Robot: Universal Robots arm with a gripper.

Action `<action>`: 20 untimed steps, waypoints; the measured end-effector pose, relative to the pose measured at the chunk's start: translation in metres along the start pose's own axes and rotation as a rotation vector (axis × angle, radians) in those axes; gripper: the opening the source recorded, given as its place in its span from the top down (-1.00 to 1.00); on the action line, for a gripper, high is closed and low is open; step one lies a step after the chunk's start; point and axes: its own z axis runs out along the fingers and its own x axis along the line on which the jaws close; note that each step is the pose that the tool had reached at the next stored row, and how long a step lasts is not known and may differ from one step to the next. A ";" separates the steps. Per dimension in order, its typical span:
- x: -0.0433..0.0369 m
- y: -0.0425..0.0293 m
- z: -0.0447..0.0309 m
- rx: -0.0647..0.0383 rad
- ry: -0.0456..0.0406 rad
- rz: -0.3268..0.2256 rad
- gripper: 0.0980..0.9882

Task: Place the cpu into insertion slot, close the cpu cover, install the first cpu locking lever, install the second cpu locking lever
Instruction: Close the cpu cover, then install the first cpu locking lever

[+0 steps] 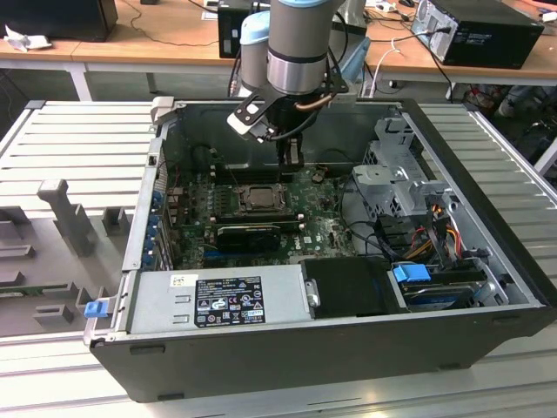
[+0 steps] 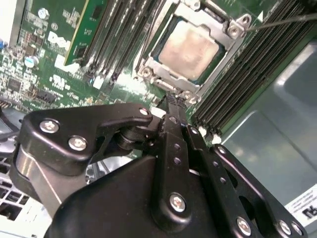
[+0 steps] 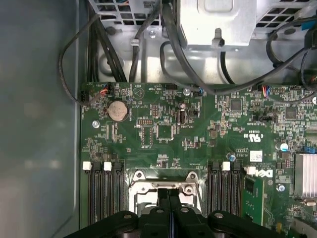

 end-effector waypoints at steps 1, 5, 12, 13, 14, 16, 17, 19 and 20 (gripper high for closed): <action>0.0000 -0.0060 0.0028 0.000 -0.0003 0.000 0.98; -0.0001 -0.0189 0.0134 0.000 -0.0001 0.000 0.98; 0.0001 -0.0303 0.0149 0.000 0.0027 0.000 0.98; 0.0000 -0.0314 0.0149 0.000 0.0027 0.000 0.98; 0.0000 -0.0332 0.0148 0.000 0.0027 0.000 0.98; 0.0000 -0.0366 0.0148 0.000 0.0027 0.000 0.98; 0.0001 -0.0384 0.0148 0.000 0.0027 0.000 0.98; 0.0001 -0.0399 0.0130 0.000 0.0026 0.000 0.98; 0.0001 -0.0399 0.0111 0.000 0.0026 0.000 0.98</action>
